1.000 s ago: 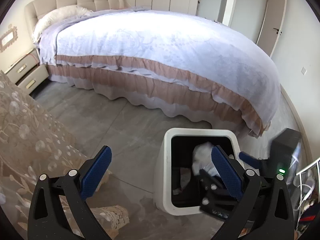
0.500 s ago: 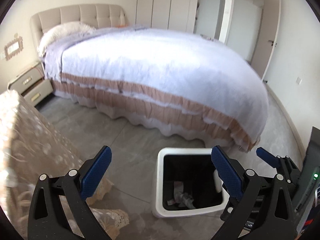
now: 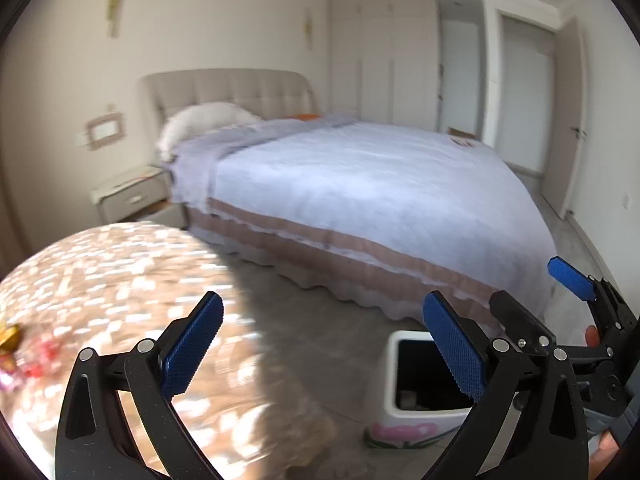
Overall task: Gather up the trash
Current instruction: 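Bring both open tools back to the table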
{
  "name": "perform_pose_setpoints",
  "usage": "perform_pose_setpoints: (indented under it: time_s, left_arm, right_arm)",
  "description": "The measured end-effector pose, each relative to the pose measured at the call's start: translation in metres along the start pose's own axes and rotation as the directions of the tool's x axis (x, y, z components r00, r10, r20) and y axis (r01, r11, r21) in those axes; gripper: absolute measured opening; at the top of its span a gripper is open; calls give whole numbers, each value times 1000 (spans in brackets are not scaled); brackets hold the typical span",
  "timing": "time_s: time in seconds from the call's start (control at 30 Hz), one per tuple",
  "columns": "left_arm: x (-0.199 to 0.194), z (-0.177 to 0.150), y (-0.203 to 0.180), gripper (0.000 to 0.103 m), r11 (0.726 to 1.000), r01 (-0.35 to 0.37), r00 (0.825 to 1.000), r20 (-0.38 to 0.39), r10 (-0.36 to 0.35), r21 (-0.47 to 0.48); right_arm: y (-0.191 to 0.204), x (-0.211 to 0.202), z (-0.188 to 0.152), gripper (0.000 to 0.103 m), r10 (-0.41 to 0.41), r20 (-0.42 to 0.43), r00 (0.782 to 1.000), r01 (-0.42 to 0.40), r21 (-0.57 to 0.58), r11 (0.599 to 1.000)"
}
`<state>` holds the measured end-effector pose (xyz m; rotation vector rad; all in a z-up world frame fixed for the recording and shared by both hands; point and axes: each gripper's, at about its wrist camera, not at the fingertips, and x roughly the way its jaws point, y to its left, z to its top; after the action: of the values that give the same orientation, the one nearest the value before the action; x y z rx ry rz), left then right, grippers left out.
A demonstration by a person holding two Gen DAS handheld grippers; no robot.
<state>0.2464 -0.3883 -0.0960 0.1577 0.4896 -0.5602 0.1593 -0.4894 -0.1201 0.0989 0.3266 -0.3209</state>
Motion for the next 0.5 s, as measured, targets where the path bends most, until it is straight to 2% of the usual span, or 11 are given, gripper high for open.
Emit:
perform_pose_setpoints:
  time_s: [0.13,0.27,0.37,0.5]
  left_arm:
    - [-42,-6,34,98,993,-116,992,45,116,-4]
    - [-84,-15,74,98,979,-197,978,64,200,-49]
    - [-114,-23,108,98,957,-277,956,76,284,-91]
    - [-145,-35,151,98,925,-345,930,71,359,-157]
  right_arm:
    - [36,-10,11,98,108,24,994,-108,-24,994]
    - [72,-22,20,98,216,39,976,-214,-49,976]
    - [103,-32,24,98,275,44,960,-271,-81,959]
    - [145,-42,30,98,355,35,934,-349,-115,930]
